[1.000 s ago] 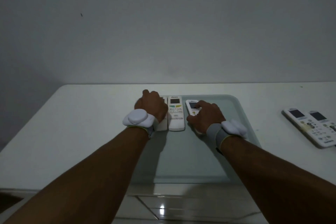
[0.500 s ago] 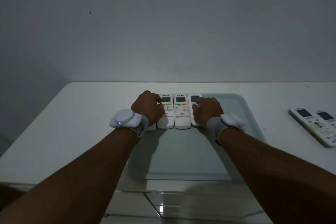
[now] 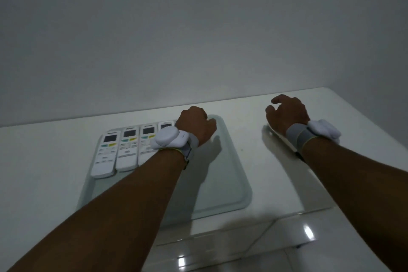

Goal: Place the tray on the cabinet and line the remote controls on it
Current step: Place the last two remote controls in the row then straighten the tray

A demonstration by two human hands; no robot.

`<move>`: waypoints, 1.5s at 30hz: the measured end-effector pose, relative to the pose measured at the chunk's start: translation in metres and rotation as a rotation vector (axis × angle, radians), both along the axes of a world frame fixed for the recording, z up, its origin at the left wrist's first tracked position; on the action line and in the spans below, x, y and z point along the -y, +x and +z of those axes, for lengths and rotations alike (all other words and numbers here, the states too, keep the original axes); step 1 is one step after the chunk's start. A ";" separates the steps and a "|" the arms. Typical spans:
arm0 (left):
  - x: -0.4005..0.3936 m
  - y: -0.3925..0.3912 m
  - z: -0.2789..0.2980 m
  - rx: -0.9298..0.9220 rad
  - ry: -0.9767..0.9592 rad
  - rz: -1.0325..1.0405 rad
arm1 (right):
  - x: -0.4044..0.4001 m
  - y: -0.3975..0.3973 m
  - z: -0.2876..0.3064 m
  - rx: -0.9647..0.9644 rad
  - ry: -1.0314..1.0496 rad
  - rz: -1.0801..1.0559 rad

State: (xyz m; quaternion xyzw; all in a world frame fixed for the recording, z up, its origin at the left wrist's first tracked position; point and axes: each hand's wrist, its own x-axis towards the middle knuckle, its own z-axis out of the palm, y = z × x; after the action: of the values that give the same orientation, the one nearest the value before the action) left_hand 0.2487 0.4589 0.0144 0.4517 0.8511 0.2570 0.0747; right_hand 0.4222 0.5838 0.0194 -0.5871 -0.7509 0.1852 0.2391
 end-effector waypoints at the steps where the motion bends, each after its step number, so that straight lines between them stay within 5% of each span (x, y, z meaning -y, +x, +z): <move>1: -0.014 0.018 0.000 0.002 -0.018 -0.020 | -0.011 0.019 0.002 -0.005 0.007 -0.034; 13: -0.123 0.158 -0.040 0.176 0.008 -0.033 | -0.066 0.152 -0.018 -0.038 -0.066 -0.180; 23: -0.141 0.179 -0.066 0.000 -0.058 -0.151 | -0.074 0.177 -0.045 -0.063 -0.111 -0.173; 30: -0.131 0.165 -0.068 -0.131 -0.109 -0.050 | -0.076 0.170 -0.048 -0.071 -0.112 -0.142; 34: -0.130 0.160 -0.064 -0.030 -0.112 -0.037 | -0.074 0.158 -0.042 -0.079 -0.099 -0.099; 39: -0.125 0.148 -0.055 0.209 -0.042 0.102 | -0.062 0.133 -0.039 0.061 -0.194 0.053; 45: -0.106 0.126 -0.038 0.202 0.060 0.178 | -0.054 0.113 -0.045 0.289 -0.217 0.093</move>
State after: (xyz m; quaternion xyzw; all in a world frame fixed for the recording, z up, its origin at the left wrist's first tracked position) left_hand 0.3750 0.5646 -0.0232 0.3484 0.8679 0.3319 0.1234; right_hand 0.5352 0.6374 -0.0257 -0.5945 -0.7794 0.1899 0.0551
